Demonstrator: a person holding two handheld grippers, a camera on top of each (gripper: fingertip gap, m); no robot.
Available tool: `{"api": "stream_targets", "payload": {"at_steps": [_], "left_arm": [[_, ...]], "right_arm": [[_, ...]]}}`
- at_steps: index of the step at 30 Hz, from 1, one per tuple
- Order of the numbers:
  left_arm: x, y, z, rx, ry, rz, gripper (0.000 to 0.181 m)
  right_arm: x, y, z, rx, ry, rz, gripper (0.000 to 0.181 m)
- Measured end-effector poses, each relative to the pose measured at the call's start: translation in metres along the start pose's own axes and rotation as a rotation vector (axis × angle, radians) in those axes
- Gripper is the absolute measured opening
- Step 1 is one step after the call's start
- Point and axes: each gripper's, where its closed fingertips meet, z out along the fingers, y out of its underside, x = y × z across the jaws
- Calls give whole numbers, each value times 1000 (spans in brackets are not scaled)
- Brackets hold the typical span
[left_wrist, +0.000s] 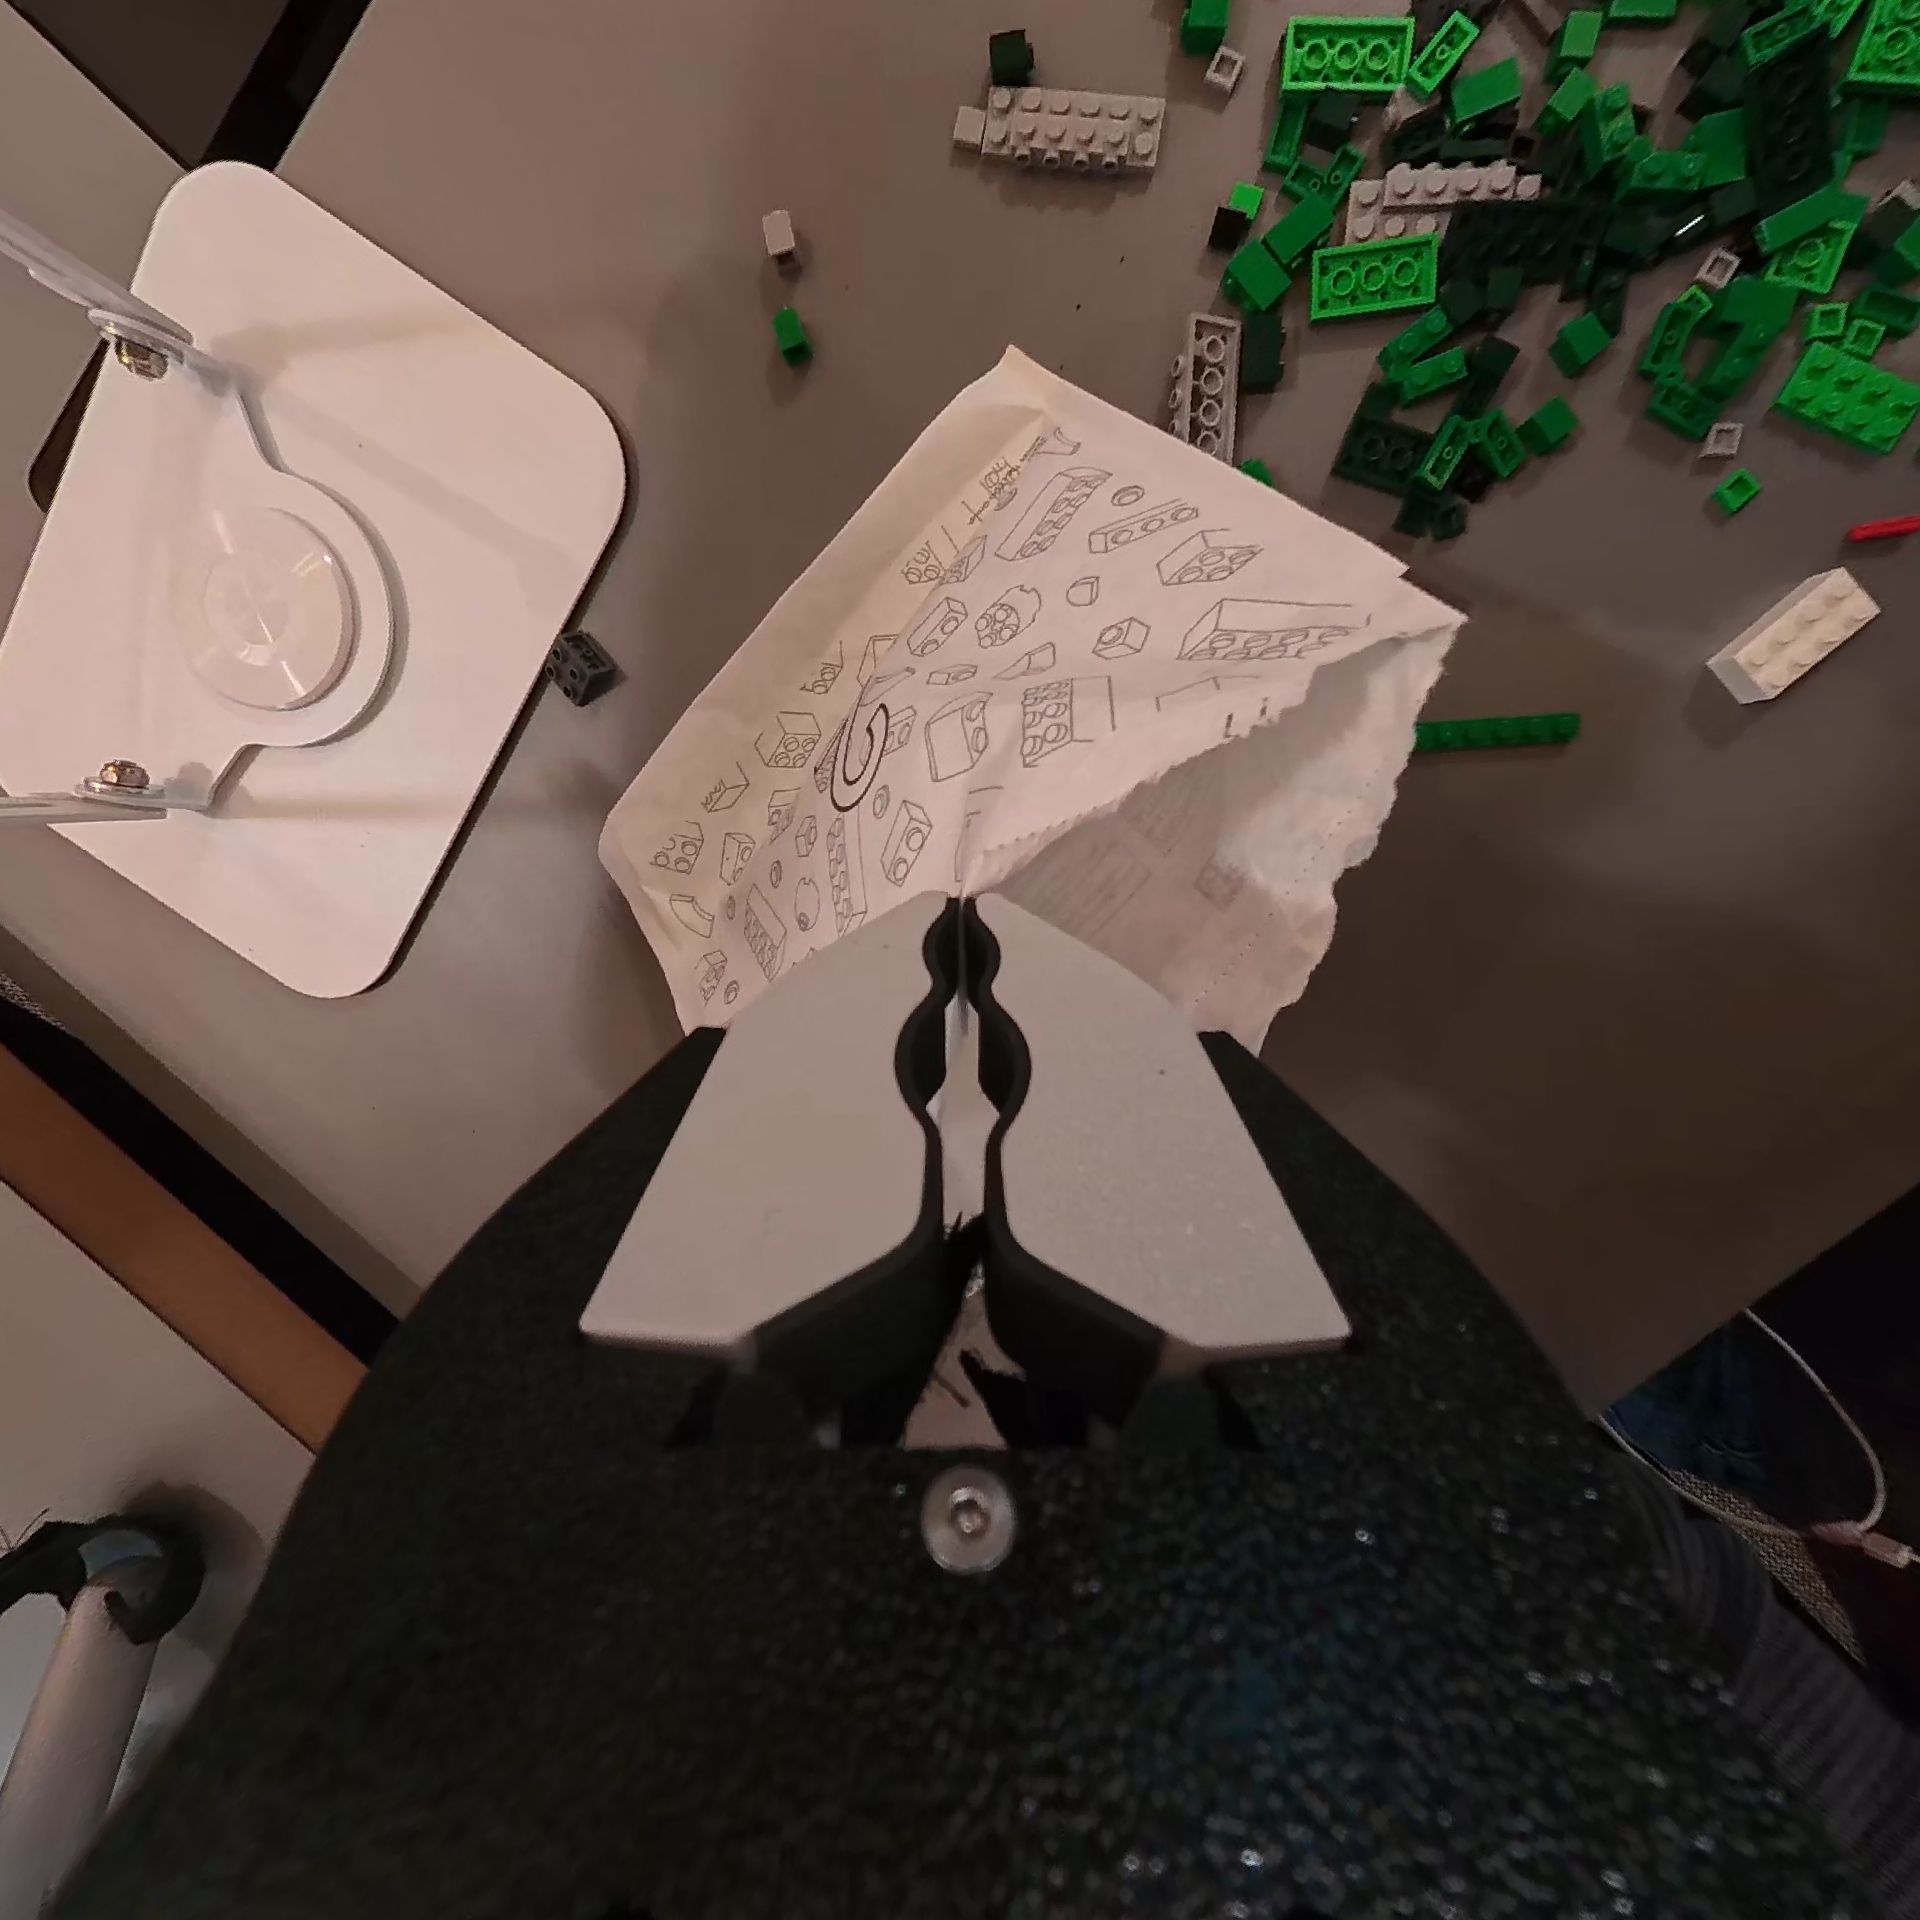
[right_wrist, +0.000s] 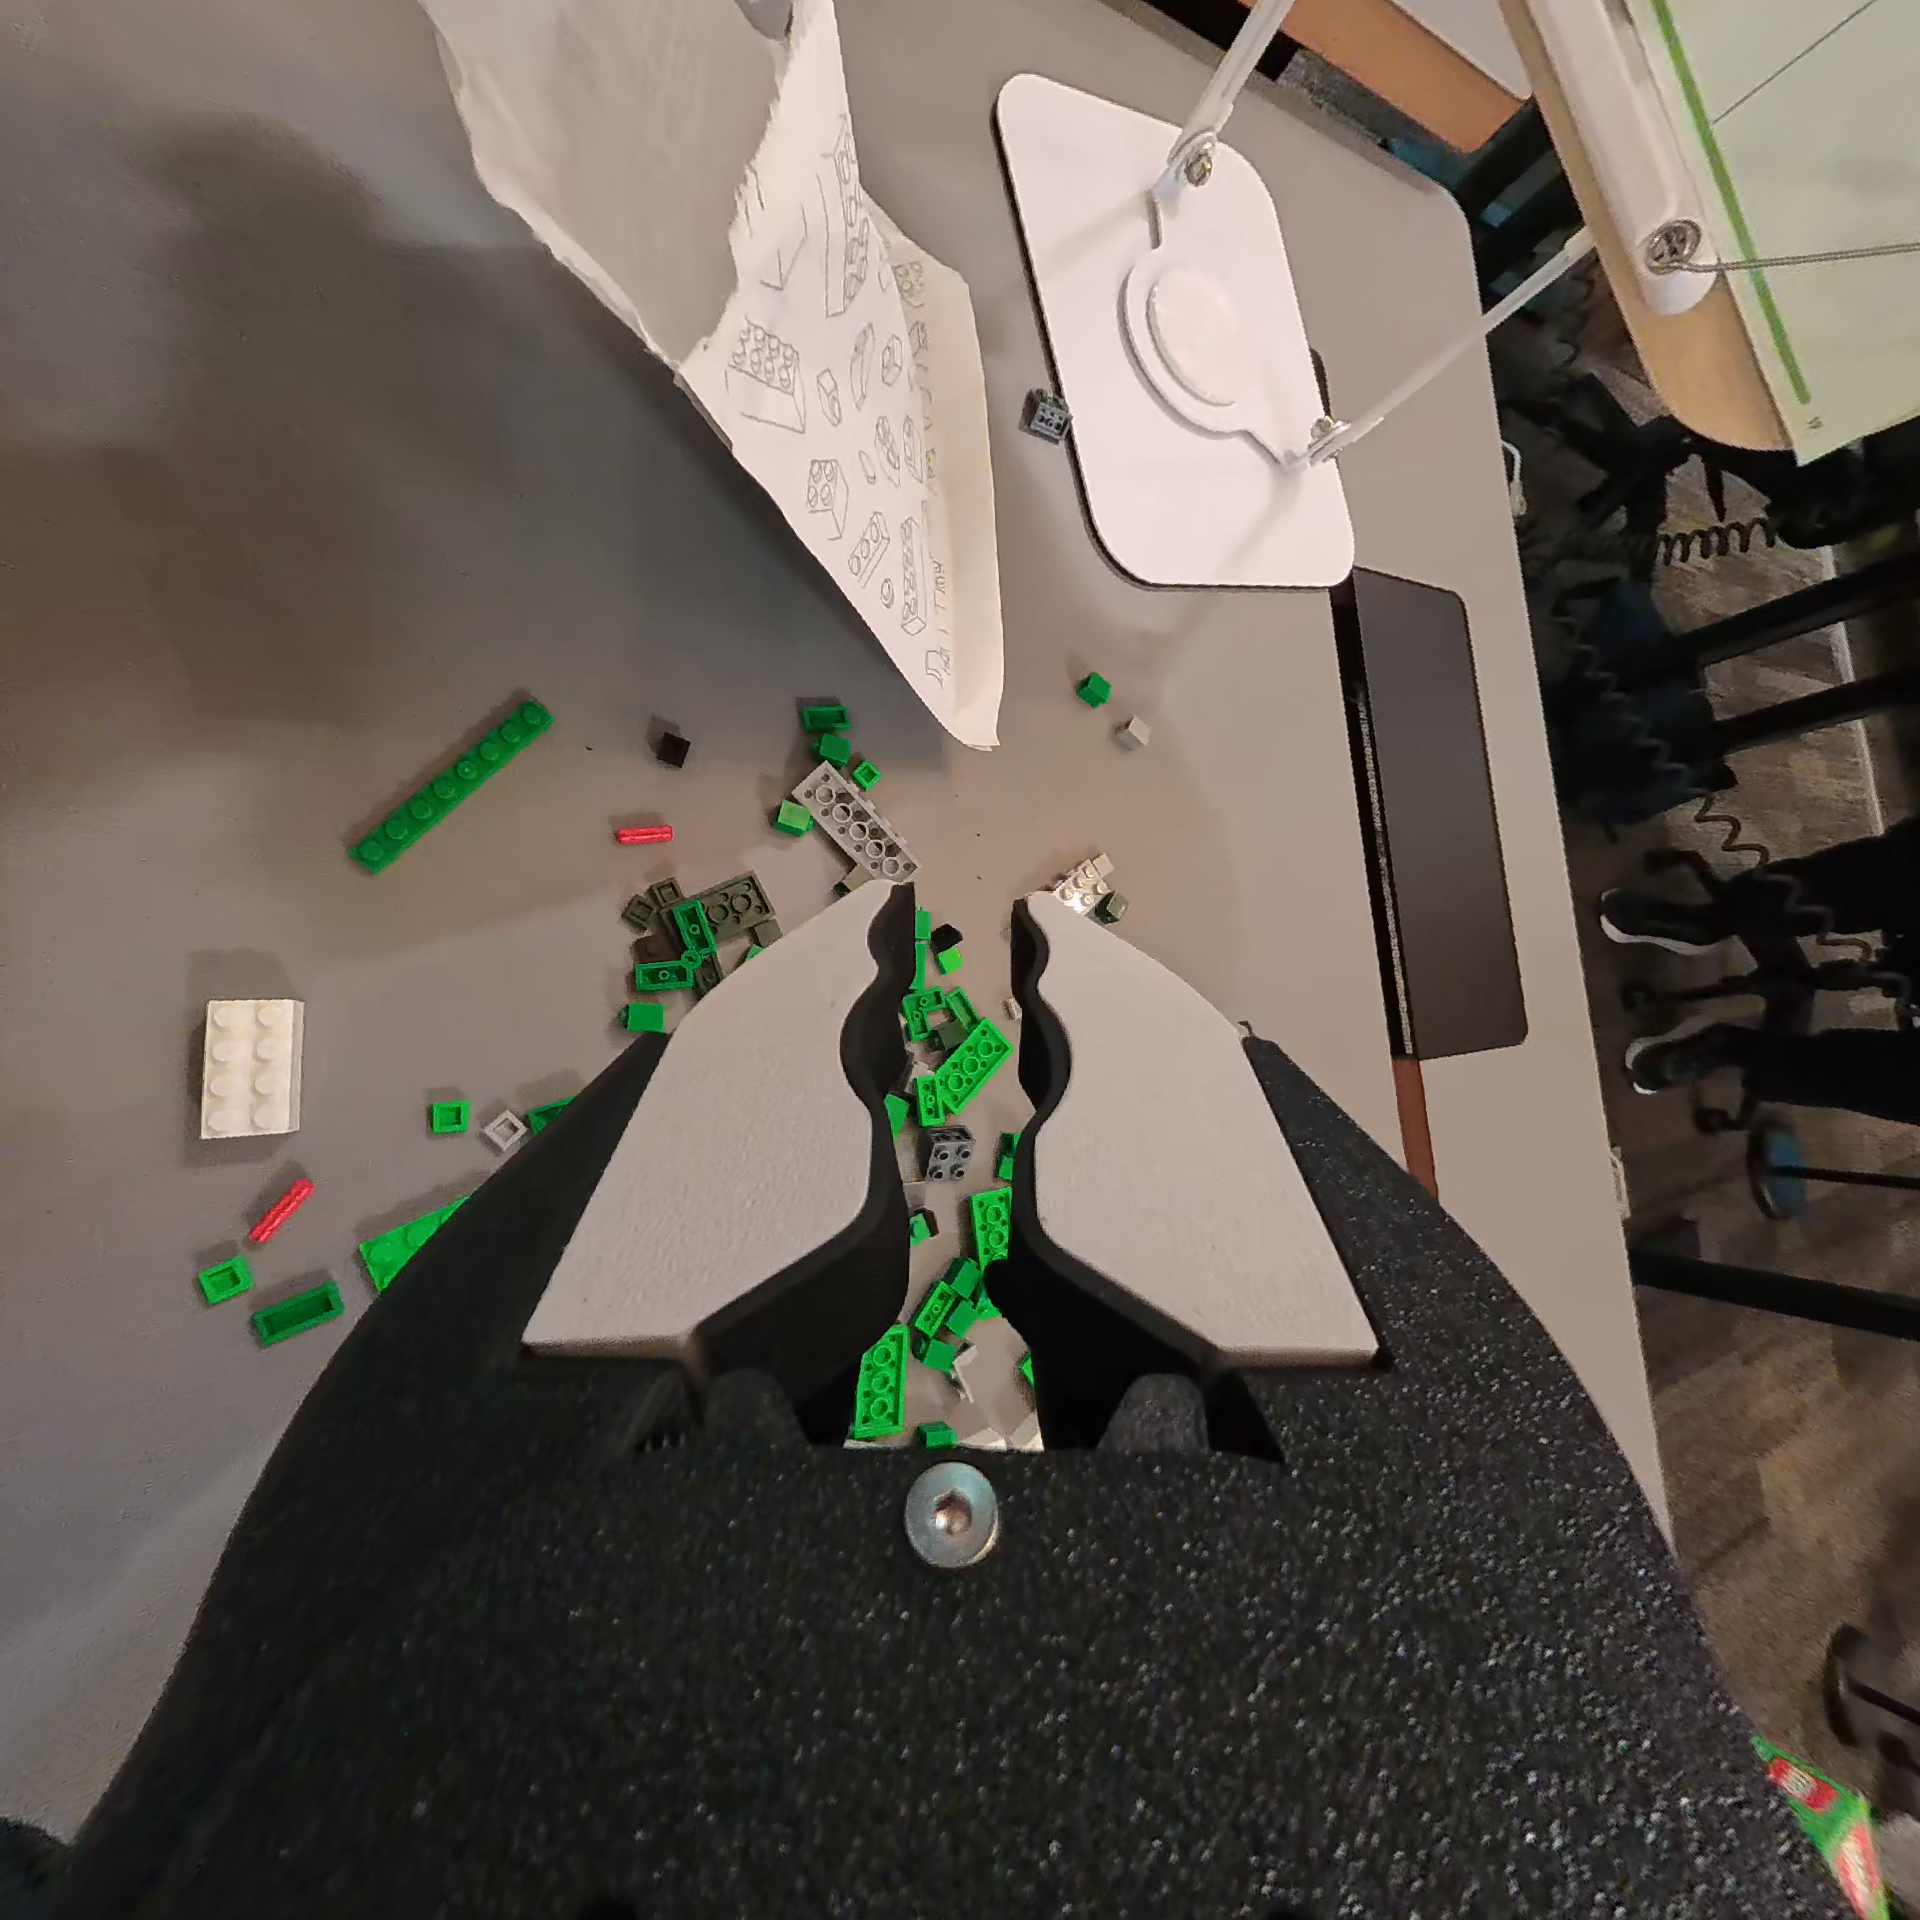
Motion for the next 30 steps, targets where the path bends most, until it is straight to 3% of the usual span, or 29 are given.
{"api": "stream_targets", "payload": {"at_steps": [18,30], "left_arm": [[-1,2,-1,0,-1,-5,0],[0,2,0,-4,-2,2,0]], "right_arm": [[2,21,-1,-17,-42,122,23],[-12,51,43,-95,-199,227,24]]}}
